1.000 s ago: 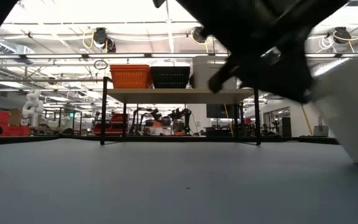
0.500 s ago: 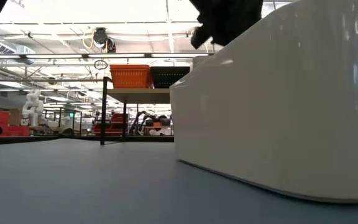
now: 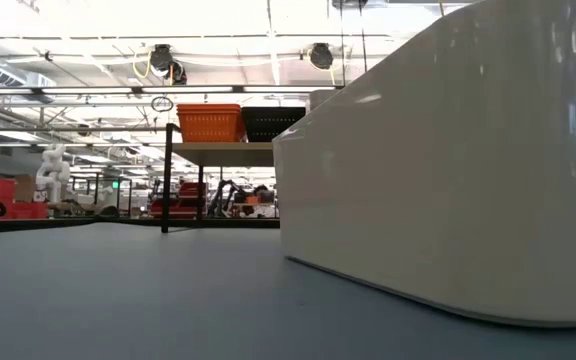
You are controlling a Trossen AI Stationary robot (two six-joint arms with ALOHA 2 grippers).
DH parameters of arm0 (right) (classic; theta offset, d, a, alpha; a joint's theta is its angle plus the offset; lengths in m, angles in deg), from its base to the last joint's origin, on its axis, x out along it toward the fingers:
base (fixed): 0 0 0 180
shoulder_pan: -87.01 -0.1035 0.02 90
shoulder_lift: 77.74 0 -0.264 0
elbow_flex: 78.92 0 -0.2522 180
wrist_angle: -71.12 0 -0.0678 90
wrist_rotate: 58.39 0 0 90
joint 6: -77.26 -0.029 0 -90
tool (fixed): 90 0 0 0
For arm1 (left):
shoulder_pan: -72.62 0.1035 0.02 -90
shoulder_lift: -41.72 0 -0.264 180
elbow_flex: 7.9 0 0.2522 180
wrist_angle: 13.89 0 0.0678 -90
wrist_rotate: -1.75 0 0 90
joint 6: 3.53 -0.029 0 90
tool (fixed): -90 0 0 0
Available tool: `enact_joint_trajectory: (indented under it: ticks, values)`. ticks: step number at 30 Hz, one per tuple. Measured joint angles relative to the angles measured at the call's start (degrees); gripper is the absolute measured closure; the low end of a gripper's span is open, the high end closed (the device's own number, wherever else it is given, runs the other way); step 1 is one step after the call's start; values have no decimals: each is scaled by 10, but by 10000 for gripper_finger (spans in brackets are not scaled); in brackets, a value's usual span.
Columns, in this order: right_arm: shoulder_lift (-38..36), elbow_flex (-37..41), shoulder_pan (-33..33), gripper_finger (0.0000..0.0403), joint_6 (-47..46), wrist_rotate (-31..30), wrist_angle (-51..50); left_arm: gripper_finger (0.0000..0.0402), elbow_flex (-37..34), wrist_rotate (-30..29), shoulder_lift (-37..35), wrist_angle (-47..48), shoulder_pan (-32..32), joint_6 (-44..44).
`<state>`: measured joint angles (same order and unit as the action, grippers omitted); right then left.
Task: Stack baskets on shelf by color
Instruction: Stack the gray bin on top of the other gray bins on the shelf
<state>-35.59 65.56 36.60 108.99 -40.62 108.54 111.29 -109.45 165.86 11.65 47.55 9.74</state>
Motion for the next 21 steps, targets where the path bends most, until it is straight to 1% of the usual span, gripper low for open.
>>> enact_joint_trajectory:
  ticks: [4,8,11,13,15,18,21]
  values:
    - [0,0,0,293,-1,1,3,237,0,-1,36,-95,-38,-26]
    - [0,0,0,293,-9,2,4,242,-1,-44,70,-140,-59,-39]
    - [0,0,0,293,-7,2,4,242,-1,-45,78,-144,-71,-59]
    - [0,0,0,293,1,2,5,242,-1,-41,81,-141,-82,-100]
    - [0,0,0,293,9,2,9,242,-1,-28,82,-140,-90,-117]
    - [0,0,0,293,20,2,15,242,0,-16,80,-124,-92,-90]
    - [0,0,0,293,21,2,20,242,0,-19,80,-62,-86,-40]
